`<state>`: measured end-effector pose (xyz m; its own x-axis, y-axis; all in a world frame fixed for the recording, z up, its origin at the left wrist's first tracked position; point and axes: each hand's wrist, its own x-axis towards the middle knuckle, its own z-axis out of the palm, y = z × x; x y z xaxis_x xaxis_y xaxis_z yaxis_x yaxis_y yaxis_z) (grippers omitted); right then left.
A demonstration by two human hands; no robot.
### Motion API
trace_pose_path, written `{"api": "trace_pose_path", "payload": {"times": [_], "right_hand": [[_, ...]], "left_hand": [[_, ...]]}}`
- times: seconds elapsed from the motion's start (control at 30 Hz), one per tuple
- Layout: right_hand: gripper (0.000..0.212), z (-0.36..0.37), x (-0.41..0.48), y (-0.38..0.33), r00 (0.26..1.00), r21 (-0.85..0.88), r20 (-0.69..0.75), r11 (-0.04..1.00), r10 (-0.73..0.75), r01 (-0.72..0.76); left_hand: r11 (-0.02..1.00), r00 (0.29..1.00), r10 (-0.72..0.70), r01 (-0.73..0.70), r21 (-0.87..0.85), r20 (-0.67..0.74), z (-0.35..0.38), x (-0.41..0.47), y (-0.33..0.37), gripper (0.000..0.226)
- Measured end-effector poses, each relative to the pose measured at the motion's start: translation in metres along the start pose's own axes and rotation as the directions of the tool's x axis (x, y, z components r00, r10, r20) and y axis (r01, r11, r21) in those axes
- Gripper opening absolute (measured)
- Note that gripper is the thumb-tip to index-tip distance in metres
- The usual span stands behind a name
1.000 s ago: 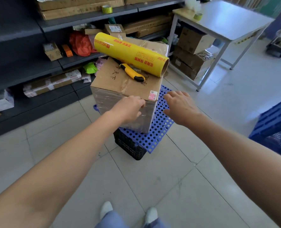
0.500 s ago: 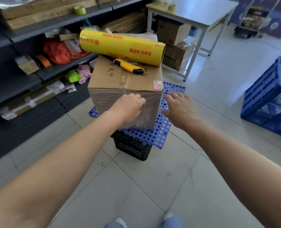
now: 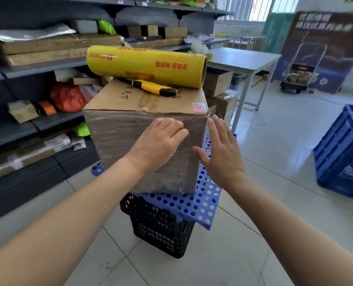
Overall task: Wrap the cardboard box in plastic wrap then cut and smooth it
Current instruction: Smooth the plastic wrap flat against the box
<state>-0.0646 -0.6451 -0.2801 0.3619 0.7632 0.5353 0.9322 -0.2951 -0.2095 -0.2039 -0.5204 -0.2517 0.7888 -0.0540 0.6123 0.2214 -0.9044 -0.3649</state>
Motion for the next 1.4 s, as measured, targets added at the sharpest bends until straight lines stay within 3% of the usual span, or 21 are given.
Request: {"api": "trace_pose_path", "payload": {"times": [0.23, 0.47, 0.6, 0.73, 0.9, 1.1, 1.27, 1.33, 1.4], "right_hand": [[0.084, 0.052, 0.002, 0.018, 0.962, -0.026, -0.25, 0.994, -0.11, 0.107], [0.081, 0.083, 0.009, 0.026, 0.95, 0.073, -0.27, 0.981, -0.155, 0.181], [0.078, 0.086, 0.006, 0.025, 0.955, 0.272, -0.265, 0.939, -0.136, 0.21], [0.074, 0.079, 0.013, 0.022, 0.954, 0.307, -0.29, 0.937, -0.075, 0.167], [0.07, 0.083, 0.02, 0.02, 0.965, 0.435, -0.262, 0.893, 0.004, 0.115], [0.075, 0.117, 0.004, 0.036, 0.986, 0.437, -0.164, 0.898, 0.018, 0.056], [0.083, 0.129, 0.001, 0.042, 0.989, 0.451, -0.141, 0.892, 0.049, 0.02], [0.077, 0.132, -0.004, 0.043, 0.986, 0.413, -0.161, 0.91, 0.041, 0.03], [0.07, 0.132, -0.01, 0.037, 0.959, 0.3, -0.281, 0.953, 0.045, 0.043]], "left_hand": [[0.963, 0.992, 0.103, -0.081, 0.259, -0.076, 0.047, -0.012, -0.005, 0.048], [0.901, 0.988, 0.075, -0.008, 0.434, -0.138, 0.081, -0.021, -0.001, 0.064], [0.893, 0.989, 0.026, 0.042, 0.447, -0.144, 0.089, -0.023, -0.002, 0.076], [0.912, 0.992, 0.019, 0.033, 0.409, -0.124, 0.079, -0.018, -0.007, 0.098], [0.905, 0.99, 0.05, 0.01, 0.426, -0.13, 0.08, -0.017, -0.005, 0.1], [0.881, 0.993, 0.043, 0.014, 0.474, -0.11, 0.098, -0.038, -0.01, 0.103], [0.875, 0.994, 0.017, 0.035, 0.483, -0.104, 0.113, -0.054, -0.01, 0.091], [0.881, 0.994, 0.019, 0.034, 0.473, -0.108, 0.12, -0.061, -0.007, 0.089], [0.887, 0.994, 0.023, 0.028, 0.461, -0.104, 0.127, -0.068, -0.004, 0.091]]}}
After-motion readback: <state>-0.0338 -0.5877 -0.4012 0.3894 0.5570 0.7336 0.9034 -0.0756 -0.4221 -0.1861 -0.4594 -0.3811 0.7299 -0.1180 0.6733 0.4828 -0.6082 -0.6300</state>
